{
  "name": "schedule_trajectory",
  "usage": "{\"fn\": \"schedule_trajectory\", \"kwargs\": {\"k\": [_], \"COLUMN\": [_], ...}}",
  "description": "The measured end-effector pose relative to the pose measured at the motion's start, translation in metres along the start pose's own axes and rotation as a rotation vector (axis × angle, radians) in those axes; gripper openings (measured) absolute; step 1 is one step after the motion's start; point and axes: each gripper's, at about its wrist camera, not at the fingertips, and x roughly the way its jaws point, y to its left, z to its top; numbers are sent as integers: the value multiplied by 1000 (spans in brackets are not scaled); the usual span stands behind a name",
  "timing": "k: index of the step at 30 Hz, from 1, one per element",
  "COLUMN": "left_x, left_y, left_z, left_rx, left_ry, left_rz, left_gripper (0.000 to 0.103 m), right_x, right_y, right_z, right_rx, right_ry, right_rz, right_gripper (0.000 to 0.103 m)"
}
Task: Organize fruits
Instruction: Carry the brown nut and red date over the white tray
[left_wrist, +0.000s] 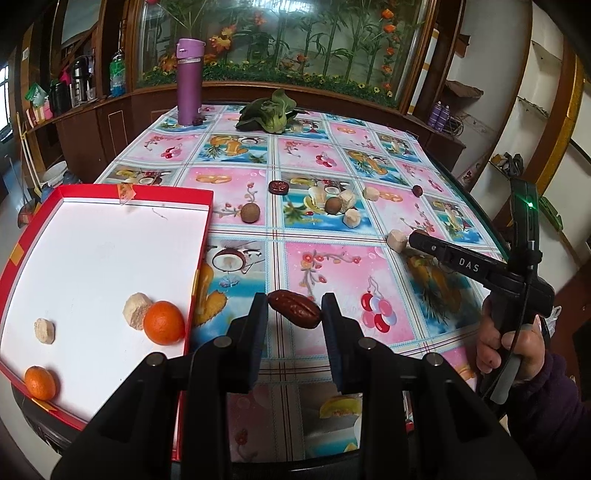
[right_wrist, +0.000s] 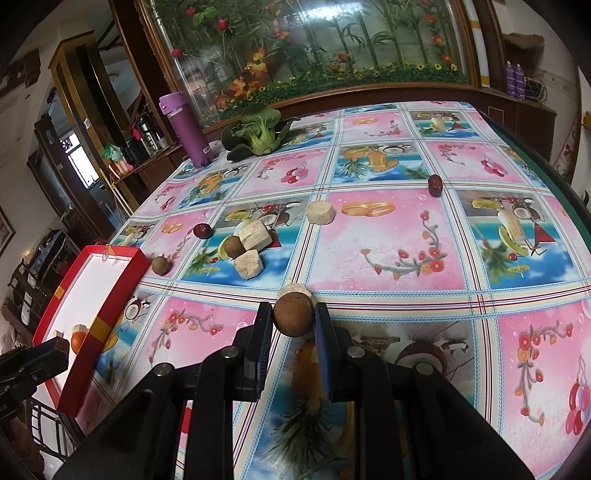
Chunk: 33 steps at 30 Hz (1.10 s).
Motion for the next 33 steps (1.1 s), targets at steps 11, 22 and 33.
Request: {"fn": "schedule_trajectory", "kwargs": {"k": [11, 22, 33], "left_x": [-34, -78, -98], "left_y": [38, 109, 189], "left_z": [-10, -15, 8], "left_rx": [-73, -185, -238], "left_ry": [-46, -130, -190], "left_rz": [47, 198, 380], "left_gripper": [31, 32, 32], "right_x": [-2, 9, 59], "right_y": [39, 160, 267], "right_z": [-4, 6, 18], "right_rx": [-57, -261, -360], "right_ry": [16, 49, 144], "right_rz": [58, 254, 370], "right_gripper": [21, 21, 21]}}
